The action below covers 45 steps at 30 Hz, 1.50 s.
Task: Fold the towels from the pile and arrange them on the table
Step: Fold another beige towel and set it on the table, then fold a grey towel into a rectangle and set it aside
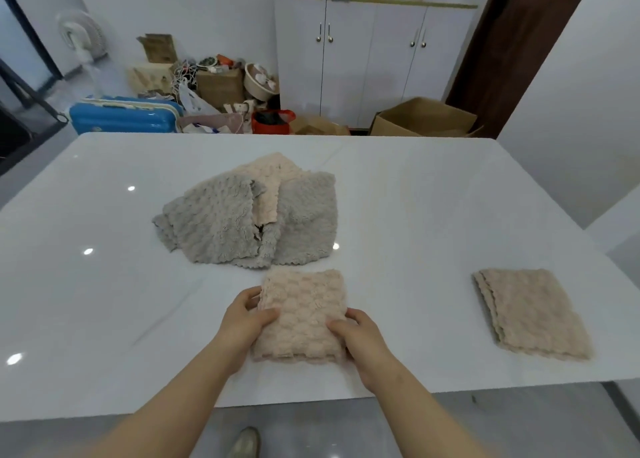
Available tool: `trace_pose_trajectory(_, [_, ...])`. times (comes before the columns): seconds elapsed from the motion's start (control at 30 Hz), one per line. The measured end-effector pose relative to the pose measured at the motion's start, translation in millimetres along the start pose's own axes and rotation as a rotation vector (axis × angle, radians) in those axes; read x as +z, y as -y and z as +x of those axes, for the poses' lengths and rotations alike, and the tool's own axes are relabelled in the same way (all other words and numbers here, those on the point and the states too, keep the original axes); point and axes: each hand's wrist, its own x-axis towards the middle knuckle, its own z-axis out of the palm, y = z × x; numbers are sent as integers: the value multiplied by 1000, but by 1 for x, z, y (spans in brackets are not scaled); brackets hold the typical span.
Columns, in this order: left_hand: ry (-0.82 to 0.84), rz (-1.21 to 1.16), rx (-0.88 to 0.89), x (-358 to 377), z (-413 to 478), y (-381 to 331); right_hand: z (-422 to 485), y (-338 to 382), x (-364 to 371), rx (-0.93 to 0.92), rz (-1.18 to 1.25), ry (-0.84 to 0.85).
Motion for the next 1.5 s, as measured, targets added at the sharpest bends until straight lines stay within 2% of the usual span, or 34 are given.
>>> trace_pose_trajectory(0.27, [-74, 56, 1, 18, -25, 16, -6, -7, -24, -31, -127, -48])
trace_pose_trajectory(0.37, [-189, 204, 10, 18, -34, 12, -7, -3, -26, -44, -194, -71])
trace_pose_trajectory(0.5, [-286, 300, 80, 3, -43, 4, -10, 14, -13, -194, -345, -172])
trace_pose_trajectory(0.6, [-253, 274, 89, -15, -46, -4, -16, 28, 10, -333, -480, -178])
trace_pose_trajectory(0.77, [-189, 210, 89, -56, -41, -21, -21, 37, 66, -438, -641, 0])
trace_pose_trajectory(1.13, [-2, 315, 145, -184, 3, -57, -15, 24, 226, -335, -552, -65])
trace_pose_trajectory(1.5, [64, 375, 166, -272, -3, -52, -38, -6, 311, -282, -460, -83])
